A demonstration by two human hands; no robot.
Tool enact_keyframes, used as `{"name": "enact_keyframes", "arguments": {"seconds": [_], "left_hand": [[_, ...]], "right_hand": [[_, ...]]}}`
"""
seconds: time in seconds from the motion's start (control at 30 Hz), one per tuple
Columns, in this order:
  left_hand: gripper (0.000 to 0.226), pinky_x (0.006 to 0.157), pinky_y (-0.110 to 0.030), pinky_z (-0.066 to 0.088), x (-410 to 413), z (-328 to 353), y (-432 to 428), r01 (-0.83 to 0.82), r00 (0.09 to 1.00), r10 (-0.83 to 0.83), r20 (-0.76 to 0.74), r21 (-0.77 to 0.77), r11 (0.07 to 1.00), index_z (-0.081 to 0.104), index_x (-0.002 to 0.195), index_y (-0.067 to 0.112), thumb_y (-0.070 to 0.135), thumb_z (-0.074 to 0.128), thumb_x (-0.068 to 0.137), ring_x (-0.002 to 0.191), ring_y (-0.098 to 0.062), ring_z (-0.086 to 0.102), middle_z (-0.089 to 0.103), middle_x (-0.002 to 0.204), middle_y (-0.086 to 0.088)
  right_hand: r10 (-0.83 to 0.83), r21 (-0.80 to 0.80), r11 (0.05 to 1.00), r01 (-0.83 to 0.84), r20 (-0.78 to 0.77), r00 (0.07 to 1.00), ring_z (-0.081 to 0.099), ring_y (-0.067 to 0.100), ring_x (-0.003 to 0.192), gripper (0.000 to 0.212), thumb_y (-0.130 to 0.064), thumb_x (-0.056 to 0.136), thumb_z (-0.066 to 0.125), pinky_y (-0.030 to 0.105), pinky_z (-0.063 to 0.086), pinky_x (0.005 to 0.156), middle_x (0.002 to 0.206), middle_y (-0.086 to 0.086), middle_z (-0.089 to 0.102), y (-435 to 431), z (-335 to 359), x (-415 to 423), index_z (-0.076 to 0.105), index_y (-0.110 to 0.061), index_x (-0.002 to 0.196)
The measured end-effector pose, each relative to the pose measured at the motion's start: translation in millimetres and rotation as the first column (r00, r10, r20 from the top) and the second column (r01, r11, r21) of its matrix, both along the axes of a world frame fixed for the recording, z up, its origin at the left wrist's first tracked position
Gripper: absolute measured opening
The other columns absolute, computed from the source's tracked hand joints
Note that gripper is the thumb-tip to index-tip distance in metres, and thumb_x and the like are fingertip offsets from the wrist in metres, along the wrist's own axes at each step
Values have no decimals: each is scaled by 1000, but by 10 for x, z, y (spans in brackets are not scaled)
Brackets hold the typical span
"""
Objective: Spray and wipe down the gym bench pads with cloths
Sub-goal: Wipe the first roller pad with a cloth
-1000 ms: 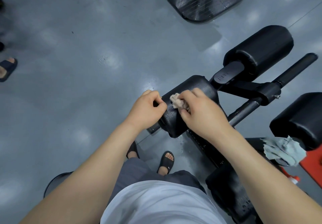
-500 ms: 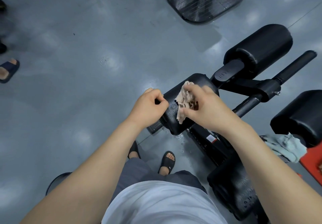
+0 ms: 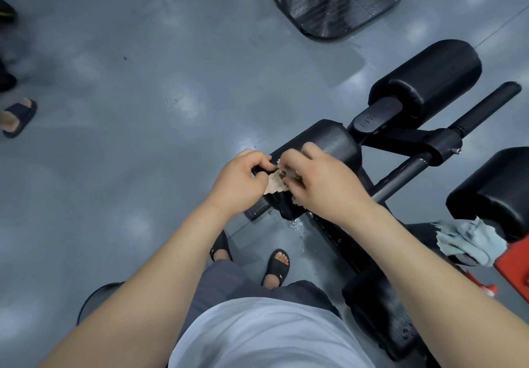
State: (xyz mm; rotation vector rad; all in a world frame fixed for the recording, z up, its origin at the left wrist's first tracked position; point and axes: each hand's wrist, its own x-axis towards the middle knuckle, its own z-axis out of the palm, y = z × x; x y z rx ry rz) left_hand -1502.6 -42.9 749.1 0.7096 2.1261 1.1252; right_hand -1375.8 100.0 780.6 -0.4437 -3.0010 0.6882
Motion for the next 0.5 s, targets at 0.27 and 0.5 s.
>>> {"name": "enact_keyframes", "arguments": {"seconds": [0.27, 0.5], "left_hand": [[46, 103, -23, 45, -8, -33, -7, -11, 1000, 11, 17, 17, 1000, 69, 78, 29, -10, 44, 82, 116, -1, 59, 62, 109, 20], [31, 88, -1, 34, 5, -39, 21, 3, 1000, -3, -20, 8, 1000, 73, 83, 14, -8, 50, 84, 104, 20, 53, 64, 106, 5]], "right_hand": [[-322, 6, 946, 323, -74, 944, 53, 33, 74, 18, -32, 87, 65, 43, 55, 70, 103, 6, 40, 346, -71, -20, 60, -20, 100], [-110, -33, 993, 109, -30, 993, 53, 30, 93, 21, -32, 89, 71, 39, 52, 78, 110, 4, 39, 138, -60, 34, 61, -21, 103]]}}
